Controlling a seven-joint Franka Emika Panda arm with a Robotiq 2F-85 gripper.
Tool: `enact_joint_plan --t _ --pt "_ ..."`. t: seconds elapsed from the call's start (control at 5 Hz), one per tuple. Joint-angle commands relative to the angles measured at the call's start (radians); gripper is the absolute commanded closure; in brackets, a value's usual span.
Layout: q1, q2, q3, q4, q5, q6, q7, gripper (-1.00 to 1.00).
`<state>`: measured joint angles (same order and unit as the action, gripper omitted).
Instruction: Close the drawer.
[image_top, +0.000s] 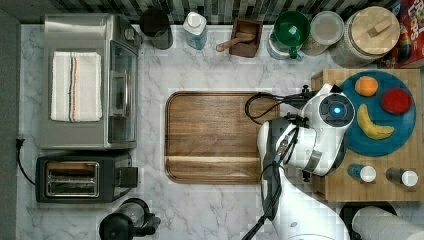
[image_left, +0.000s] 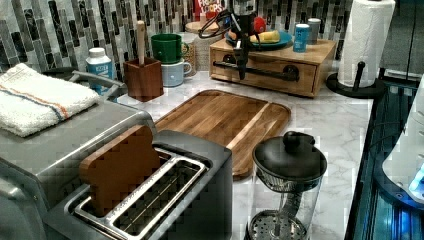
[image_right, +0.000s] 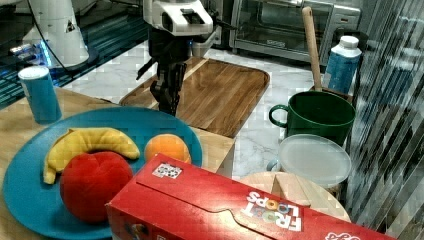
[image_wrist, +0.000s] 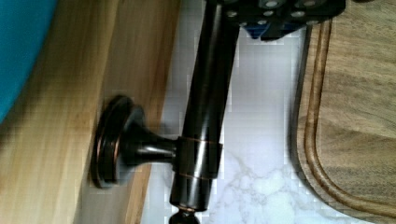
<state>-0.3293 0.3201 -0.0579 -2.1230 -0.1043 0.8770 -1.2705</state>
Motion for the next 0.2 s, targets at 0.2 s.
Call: enact_joint_plan --t 0.2 --pt "-0.119 0.014 -0.140 0.066 -0.022 0.061 0.018 1.00"
